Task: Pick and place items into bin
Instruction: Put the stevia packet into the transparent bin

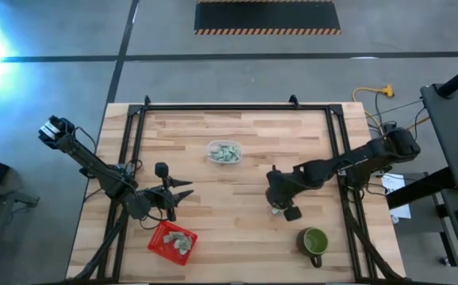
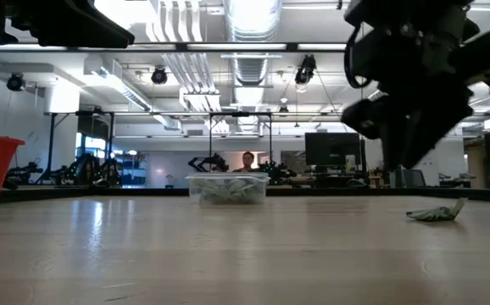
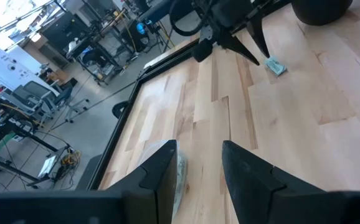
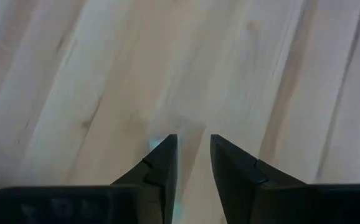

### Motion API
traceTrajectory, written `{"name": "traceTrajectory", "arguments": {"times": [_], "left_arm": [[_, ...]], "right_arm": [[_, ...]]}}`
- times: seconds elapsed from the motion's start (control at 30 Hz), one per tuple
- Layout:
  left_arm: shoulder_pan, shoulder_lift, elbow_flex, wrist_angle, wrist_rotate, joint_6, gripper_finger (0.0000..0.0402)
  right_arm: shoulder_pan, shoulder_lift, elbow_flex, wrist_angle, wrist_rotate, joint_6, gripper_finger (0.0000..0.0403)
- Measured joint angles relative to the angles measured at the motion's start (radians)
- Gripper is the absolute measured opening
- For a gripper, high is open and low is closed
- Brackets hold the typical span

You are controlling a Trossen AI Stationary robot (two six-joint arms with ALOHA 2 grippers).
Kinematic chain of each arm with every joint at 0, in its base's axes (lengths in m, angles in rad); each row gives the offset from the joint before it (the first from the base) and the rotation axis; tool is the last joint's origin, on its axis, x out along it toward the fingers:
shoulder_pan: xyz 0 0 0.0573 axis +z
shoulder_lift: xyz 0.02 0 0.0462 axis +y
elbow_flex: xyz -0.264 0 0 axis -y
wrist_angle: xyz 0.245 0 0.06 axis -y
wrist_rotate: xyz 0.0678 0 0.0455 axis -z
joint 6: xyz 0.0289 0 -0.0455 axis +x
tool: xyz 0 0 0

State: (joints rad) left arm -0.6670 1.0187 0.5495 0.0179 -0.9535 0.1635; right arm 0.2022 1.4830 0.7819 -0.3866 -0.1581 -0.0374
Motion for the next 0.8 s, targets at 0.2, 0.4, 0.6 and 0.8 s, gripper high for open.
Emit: {"name": "traceTrajectory", "arguments": {"times": [0.2,0.4,0.6,0.8], "left_arm": [[0.0,0.0,0.0,0.0,0.0,0.0,0.0111],[0.0,0.0,0.0,0.0,0.0,0.0,0.0111],[0.0,0.0,0.0,0.0,0.0,-0.001,0.0111],[0.0,0.0,0.0,0.0,0.0,-0.001,0.0111]], "right_arm": [[0.009,-0.001,-0.047,-0.006,0.0,0.099,0.0076],[0.01,-0.003,-0.053,-0.013,-0.018,0.144,0.007],[0.032,-0.003,-0.056,-0.037,-0.058,0.208,0.0073],[0.083,-0.002,-0.059,-0.035,-0.021,0.25,0.0077]]}}
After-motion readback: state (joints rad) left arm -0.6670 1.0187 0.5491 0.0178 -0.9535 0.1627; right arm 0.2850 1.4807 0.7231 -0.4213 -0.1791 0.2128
